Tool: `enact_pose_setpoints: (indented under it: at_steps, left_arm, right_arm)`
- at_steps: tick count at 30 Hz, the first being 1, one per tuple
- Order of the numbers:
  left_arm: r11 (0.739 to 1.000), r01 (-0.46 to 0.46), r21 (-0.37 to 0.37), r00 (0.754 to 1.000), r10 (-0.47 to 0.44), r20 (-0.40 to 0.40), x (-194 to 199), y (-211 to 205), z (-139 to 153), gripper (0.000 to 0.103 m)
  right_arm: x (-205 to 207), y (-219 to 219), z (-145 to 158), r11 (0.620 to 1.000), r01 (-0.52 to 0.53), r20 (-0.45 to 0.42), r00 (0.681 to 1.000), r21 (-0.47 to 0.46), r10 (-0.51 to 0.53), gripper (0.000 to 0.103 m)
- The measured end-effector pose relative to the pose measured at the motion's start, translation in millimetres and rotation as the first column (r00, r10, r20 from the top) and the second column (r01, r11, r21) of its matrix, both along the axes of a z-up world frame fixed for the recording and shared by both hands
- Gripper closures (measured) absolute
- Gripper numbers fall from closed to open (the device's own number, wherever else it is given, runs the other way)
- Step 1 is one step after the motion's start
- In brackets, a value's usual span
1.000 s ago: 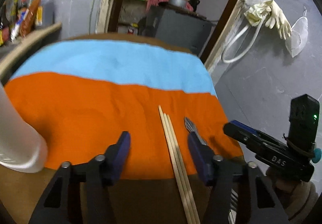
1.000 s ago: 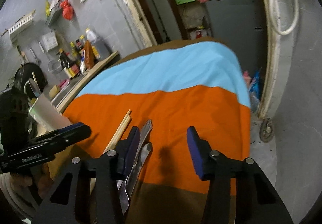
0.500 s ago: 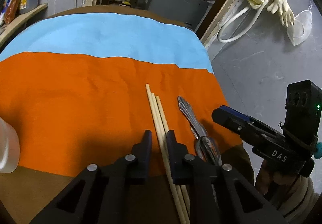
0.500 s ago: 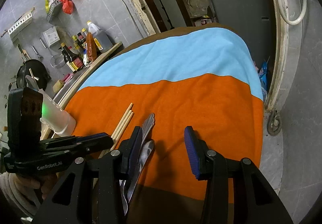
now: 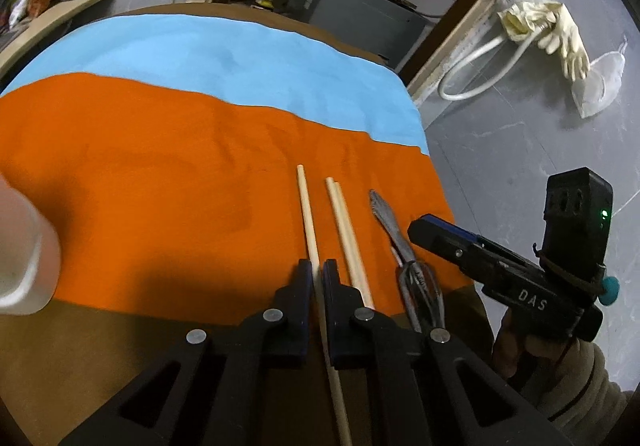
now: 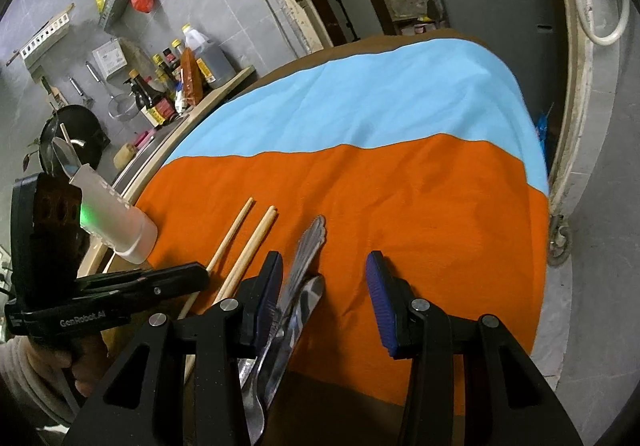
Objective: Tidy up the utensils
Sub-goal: 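Close left tool on the chopstick while right tool closes on a silver fork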
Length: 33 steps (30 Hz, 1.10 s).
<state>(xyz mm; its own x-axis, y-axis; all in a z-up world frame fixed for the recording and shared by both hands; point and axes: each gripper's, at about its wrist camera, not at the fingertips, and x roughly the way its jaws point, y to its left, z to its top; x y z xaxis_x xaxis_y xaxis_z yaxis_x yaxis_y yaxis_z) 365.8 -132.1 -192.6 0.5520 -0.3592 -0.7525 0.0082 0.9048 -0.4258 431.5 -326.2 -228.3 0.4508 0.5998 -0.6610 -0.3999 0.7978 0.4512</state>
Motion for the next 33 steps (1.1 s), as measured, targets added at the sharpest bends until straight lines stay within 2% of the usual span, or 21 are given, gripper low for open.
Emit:
enact_pose_setpoints:
  at_steps: [3,5,7,13,17,25,30,33]
  left_arm:
    - [1.000,0.000,0.013,1.000,0.000,0.000,-0.3,1.3,0.7,0.097]
    - [1.000,0.005,0.015,1.000,-0.005,-0.005,0.9,1.1,0.3,0.097]
    - [1.000,0.010,0.013,1.000,-0.010,-0.017,3.3,0.6,-1.5,0.097]
    - [1.000,0.012,-0.017,0.999,-0.013,-0.051,7.6,4.2,-5.1,0.094]
    - [0.999,0.021,-0.028,0.997,-0.023,-0.068,10.2,4.8,-6.4,0.094]
    - [0.999,0.026,-0.020,0.994,-0.028,-0.104,18.2,0.8,-6.9,0.094]
    - [0.999,0.035,0.034,0.994,-0.031,-0.107,17.9,-5.3,-2.4,0.096]
    - [0.998,0.019,0.054,0.995,-0.013,-0.104,13.4,-4.2,0.6,0.097]
  right_arm:
    - [5.8,7.1,-1.9,1.000,-0.018,-0.012,1.000,-0.009,0.018,0.066]
    - [9.7,12.5,-3.3,0.999,-0.031,-0.013,0.999,-0.030,0.031,0.077]
    - [16.4,19.8,-4.8,0.998,-0.055,-0.039,0.998,-0.044,0.053,0.082]
    - [33.9,19.4,-10.0,0.994,-0.105,-0.204,0.973,0.023,0.108,0.089]
    - [28.6,20.7,-15.2,0.991,-0.128,-0.252,0.958,0.042,0.134,0.089]
    - [22.2,47.1,-10.0,0.984,-0.155,-0.227,0.965,-0.093,0.130,0.091]
    - [15.7,65.0,2.6,0.972,-0.129,-0.198,0.976,-0.197,0.090,0.092]
    - [13.0,68.8,10.7,0.968,-0.123,-0.189,0.979,-0.218,0.081,0.093]
